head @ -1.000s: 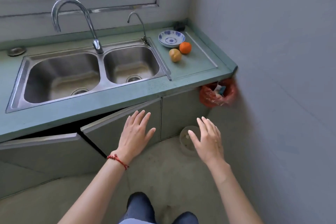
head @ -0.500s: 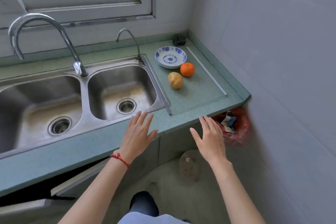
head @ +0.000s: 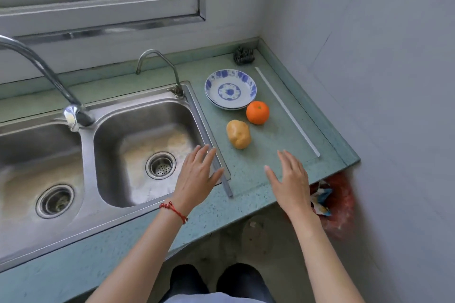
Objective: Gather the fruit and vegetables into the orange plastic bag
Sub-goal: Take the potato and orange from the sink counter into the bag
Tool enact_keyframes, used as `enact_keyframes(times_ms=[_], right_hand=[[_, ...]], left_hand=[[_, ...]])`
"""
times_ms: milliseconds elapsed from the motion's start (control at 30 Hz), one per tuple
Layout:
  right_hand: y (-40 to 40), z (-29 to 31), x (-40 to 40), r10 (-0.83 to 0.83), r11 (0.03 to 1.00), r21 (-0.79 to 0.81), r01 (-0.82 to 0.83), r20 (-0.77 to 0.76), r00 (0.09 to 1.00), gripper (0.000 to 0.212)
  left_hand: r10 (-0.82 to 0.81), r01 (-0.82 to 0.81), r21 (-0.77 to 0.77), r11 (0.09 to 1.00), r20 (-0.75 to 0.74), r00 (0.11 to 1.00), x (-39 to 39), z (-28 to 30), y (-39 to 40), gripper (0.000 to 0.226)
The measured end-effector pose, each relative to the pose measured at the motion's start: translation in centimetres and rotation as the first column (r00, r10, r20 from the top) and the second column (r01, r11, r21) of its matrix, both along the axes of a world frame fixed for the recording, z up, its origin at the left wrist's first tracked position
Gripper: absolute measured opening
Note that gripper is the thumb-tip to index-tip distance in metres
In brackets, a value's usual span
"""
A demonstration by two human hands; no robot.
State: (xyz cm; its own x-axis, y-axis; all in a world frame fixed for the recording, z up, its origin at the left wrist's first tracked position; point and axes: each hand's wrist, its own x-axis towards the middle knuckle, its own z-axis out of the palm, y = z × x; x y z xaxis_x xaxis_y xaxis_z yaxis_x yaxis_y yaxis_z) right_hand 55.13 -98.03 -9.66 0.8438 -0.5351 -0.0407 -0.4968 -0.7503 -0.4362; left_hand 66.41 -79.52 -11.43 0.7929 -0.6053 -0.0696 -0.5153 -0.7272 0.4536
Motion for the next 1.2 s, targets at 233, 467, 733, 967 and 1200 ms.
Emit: enact_keyframes(times_ms=[233, 467, 733, 967, 1200], right_hand=[[-5.0, -1.1, 6.1, -0.02, 0.97, 0.243, 0.005, 0.061, 0.998, 0.057], [-9.4, -2.9, 12.4, -0.08, 0.911, 0.412, 0.035, 0.092, 0.993, 0.062], [-11.2, -4.8, 17.0, -0.022, 0.882, 0.471, -0.01, 0.062, 0.998, 0.083], [-11.2, -5.5, 18.3, -0.012, 0.867, 0.498, -0.025, 0.071, 0.997, 0.084], [-11.5, -5.4, 17.6, -0.08, 0.845, 0.534, 0.027, 0.077, 0.994, 0.082]], left_hand=[[0.186, -0.258, -0.179, 0.949, -0.343, 0.921, 3.5, -0.1, -5.9, 0.058], [0.387, -0.652, -0.176, 0.738, -0.68, 0.622, 5.9, -1.2, -11.3, 0.071], [0.506, -0.734, -0.1, 0.672, -0.663, 0.552, 6.9, -2.4, -13.7, 0.075], [0.523, -0.757, -0.115, 0.643, -0.657, 0.543, 7.0, -2.7, -14.2, 0.07], [0.436, -0.819, -0.144, 0.555, -0.789, 0.434, 7.1, -3.0, -13.3, 0.068]])
